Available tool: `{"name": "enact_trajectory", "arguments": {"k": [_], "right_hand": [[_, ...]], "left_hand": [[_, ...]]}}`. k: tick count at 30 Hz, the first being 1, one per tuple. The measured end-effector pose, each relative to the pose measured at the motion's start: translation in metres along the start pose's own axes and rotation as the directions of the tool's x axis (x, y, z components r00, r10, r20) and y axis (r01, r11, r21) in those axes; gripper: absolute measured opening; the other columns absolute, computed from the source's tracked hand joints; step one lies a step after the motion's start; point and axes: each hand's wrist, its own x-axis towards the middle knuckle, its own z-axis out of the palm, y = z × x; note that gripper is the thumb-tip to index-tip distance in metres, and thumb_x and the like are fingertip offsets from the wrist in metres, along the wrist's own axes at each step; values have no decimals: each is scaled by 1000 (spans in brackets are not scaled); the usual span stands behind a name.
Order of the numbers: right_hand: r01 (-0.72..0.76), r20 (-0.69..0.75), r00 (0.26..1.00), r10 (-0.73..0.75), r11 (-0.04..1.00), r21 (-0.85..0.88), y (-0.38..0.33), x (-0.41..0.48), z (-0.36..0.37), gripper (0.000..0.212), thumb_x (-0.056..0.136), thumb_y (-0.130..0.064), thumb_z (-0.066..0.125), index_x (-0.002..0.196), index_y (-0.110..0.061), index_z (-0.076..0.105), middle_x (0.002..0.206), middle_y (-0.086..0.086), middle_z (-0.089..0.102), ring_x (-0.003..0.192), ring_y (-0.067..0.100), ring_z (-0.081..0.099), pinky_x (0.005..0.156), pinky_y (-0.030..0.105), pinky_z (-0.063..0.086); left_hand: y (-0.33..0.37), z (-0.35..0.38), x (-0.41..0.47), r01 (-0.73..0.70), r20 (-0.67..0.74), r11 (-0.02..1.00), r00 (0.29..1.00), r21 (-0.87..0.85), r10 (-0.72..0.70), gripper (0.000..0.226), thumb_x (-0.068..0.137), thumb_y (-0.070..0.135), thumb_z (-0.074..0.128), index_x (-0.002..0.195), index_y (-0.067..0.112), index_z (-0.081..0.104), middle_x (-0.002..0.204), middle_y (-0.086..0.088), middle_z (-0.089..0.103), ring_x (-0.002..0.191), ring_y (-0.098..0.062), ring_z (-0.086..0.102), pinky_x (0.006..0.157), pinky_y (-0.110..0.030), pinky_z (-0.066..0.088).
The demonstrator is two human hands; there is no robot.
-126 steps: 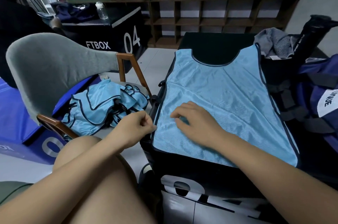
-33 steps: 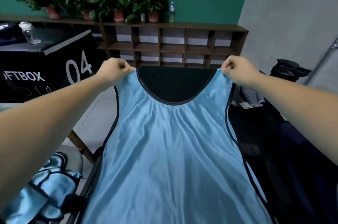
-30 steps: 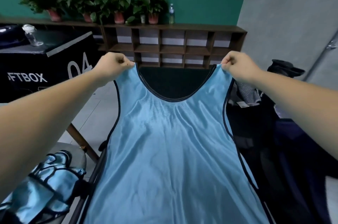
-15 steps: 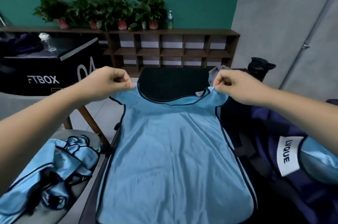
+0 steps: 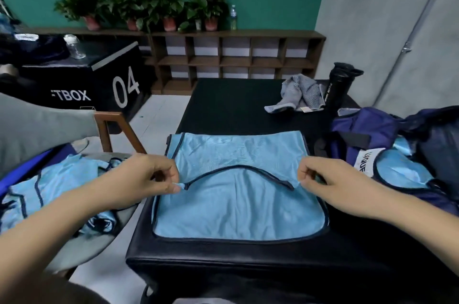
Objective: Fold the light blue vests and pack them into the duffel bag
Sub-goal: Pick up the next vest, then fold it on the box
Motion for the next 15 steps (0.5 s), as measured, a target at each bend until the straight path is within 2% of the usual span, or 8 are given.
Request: {"name": "enact_trajectory", "arguments": {"k": [3, 6, 15], "right_hand": [[47, 23, 999, -46, 997, -57, 1, -17, 16, 17, 100, -17, 66, 91, -30, 59, 99, -15, 60, 98, 9, 56, 86, 17, 39], [95, 33, 995, -92, 991, -95, 7, -26, 26, 18, 101, -20, 64, 93, -34, 57, 95, -17, 57, 99, 9, 55, 89, 22, 40], [142, 87, 987, -136, 988, -66, 18, -42, 30, 20, 98, -20, 62, 93, -38, 57, 93, -15, 59, 92, 13, 59, 83, 26, 47]], "left_hand": [[-2, 19, -14, -19, 44, 1000, 999, 0, 19, 19, 89, 48, 83, 84, 34, 70, 89, 14, 73, 86, -13, 69, 75, -28, 54], [-6, 31, -23, -28, 66, 999, 997, 18, 27, 19, 88, 49, 84, 85, 36, 71, 91, 15, 73, 88, -11, 68, 76, -25, 53], [-3, 43, -34, -33, 91, 999, 995, 25, 31, 18, 85, 49, 85, 85, 39, 70, 92, 16, 72, 89, -11, 68, 76, -23, 52]]}}
